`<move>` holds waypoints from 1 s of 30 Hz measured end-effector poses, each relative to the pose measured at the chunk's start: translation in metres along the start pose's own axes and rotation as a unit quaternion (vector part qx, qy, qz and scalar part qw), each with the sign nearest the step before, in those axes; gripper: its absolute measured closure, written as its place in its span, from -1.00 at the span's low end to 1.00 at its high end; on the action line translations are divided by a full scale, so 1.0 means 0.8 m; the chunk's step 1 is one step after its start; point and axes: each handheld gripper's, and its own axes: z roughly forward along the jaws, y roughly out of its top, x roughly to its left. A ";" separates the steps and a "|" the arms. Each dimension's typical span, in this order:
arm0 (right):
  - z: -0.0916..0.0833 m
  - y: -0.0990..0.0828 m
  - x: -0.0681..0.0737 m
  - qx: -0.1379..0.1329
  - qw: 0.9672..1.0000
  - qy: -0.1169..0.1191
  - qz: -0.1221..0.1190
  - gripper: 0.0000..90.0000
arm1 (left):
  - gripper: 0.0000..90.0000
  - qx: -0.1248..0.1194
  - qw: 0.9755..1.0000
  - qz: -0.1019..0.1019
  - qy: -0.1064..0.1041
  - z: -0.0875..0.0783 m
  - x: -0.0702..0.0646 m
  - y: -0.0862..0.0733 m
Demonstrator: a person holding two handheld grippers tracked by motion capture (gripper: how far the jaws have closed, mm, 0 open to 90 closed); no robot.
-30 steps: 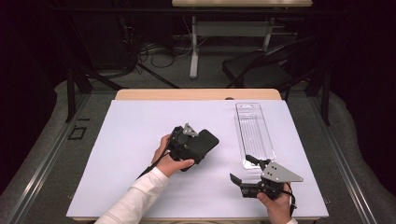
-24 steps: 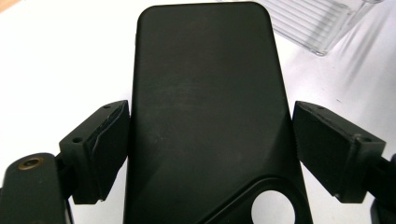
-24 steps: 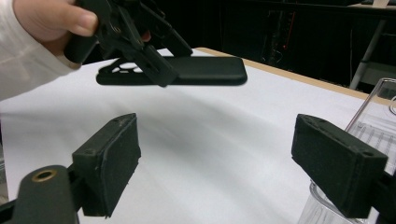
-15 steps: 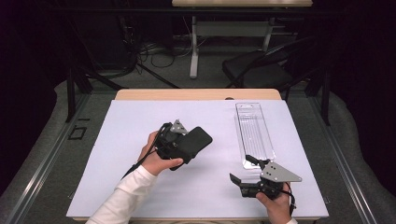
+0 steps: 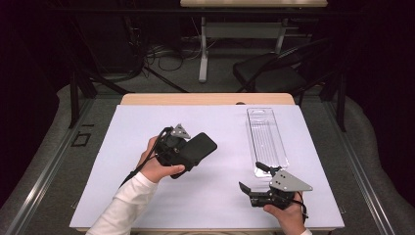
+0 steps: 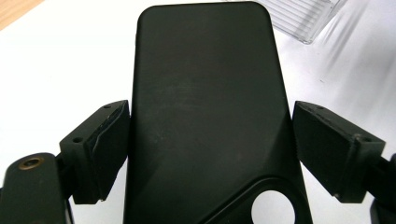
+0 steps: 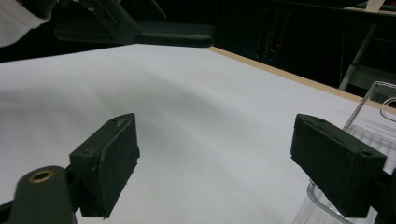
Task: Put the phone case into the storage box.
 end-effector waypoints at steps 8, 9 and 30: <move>0.009 0.016 -0.001 0.023 0.999 -0.005 -0.026 -0.68 | -0.69 -0.002 1.000 0.003 -0.002 -0.004 -0.002 0.001; 0.011 0.019 -0.001 0.028 0.999 -0.001 -0.029 -0.68 | -0.69 -0.003 1.000 0.002 -0.003 -0.005 -0.002 0.001; 0.068 0.084 -0.007 0.054 0.992 0.035 -0.106 -0.64 | -0.68 -0.005 1.000 0.006 -0.007 -0.018 0.007 0.002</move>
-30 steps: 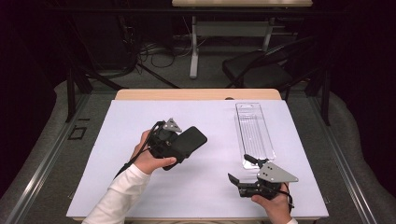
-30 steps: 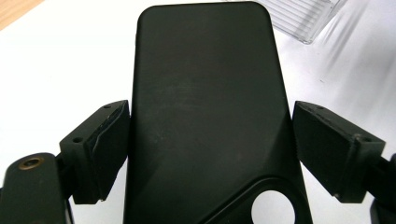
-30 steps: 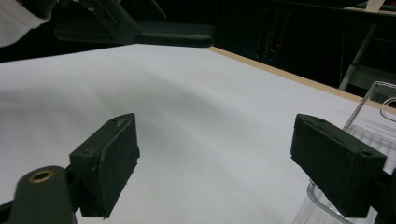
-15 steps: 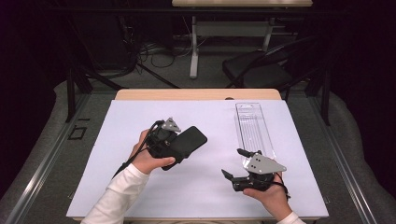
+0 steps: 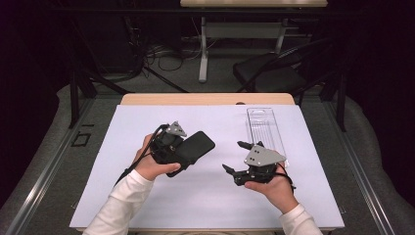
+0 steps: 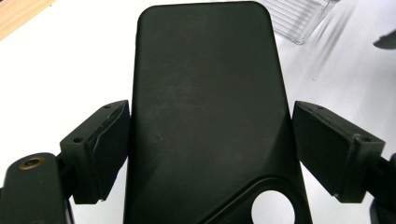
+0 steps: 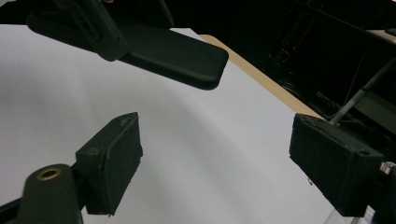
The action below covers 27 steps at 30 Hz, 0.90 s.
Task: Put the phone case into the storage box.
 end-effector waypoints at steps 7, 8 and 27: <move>0.013 0.015 -0.011 -0.011 1.000 0.001 -0.004 -0.65 | -0.68 -0.004 1.000 -0.003 0.001 -0.003 0.004 -0.002; 0.014 0.016 -0.011 -0.011 1.000 0.002 -0.003 -0.65 | -0.68 -0.003 1.000 -0.002 0.001 -0.004 0.005 -0.002; 0.016 0.012 0.010 0.042 0.991 -0.011 -0.127 -0.65 | -0.68 0.008 1.000 0.003 -0.006 0.002 0.003 -0.003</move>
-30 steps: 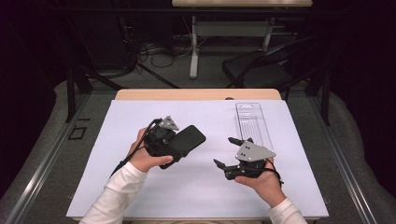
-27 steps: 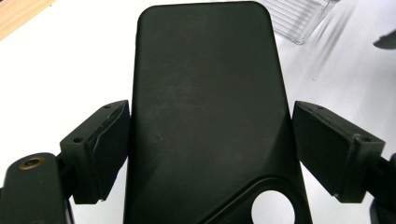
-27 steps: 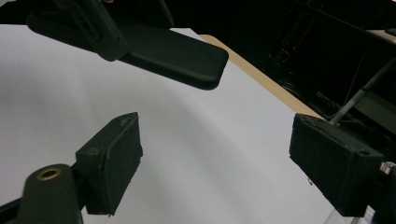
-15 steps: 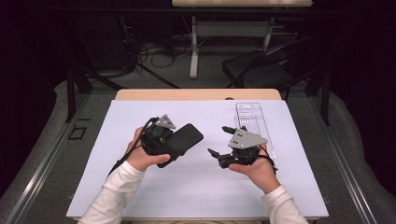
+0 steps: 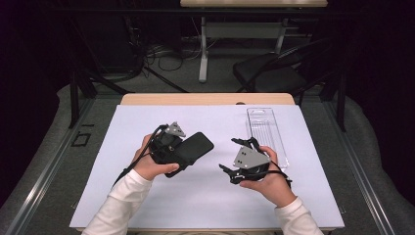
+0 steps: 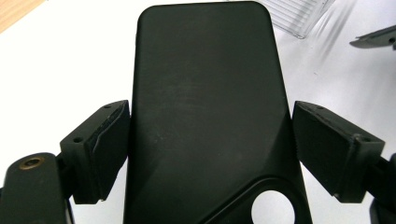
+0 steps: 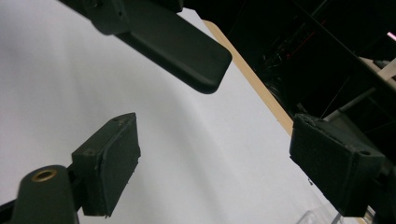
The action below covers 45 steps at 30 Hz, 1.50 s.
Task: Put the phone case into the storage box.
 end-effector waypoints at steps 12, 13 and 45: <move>0.007 -0.002 0.023 0.029 0.989 -0.031 -0.143 -0.48 | -0.68 0.002 1.000 0.006 -0.008 0.000 -0.004 0.000; 0.007 -0.002 0.025 0.026 0.987 -0.032 -0.153 -0.48 | -0.68 0.002 1.000 0.005 -0.008 0.000 -0.005 0.000; 0.013 -0.004 0.041 0.037 0.965 -0.051 -0.254 -0.23 | -0.68 0.018 0.999 0.023 -0.018 0.012 -0.019 0.003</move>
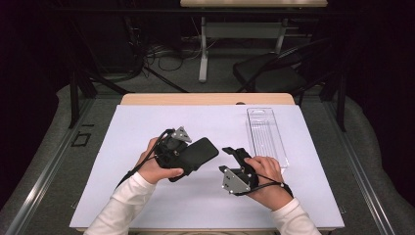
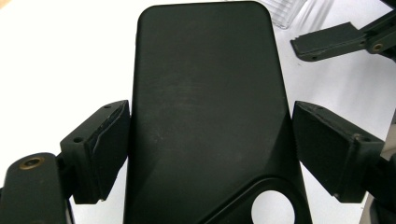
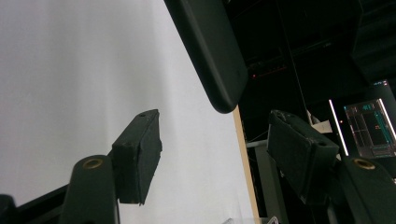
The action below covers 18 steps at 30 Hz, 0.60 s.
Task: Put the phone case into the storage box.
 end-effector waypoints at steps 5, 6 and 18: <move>0.002 0.002 0.005 -0.005 1.000 0.004 -0.013 -0.23 | -0.68 0.003 1.000 0.005 -0.005 0.006 -0.005 0.002; 0.003 0.003 0.006 -0.008 1.000 0.004 -0.016 -0.23 | -0.68 0.005 1.000 0.006 -0.005 0.007 -0.007 0.002; 0.008 0.009 0.019 -0.009 0.998 -0.003 -0.062 -0.07 | -0.68 0.009 1.000 0.018 -0.018 0.014 -0.017 0.005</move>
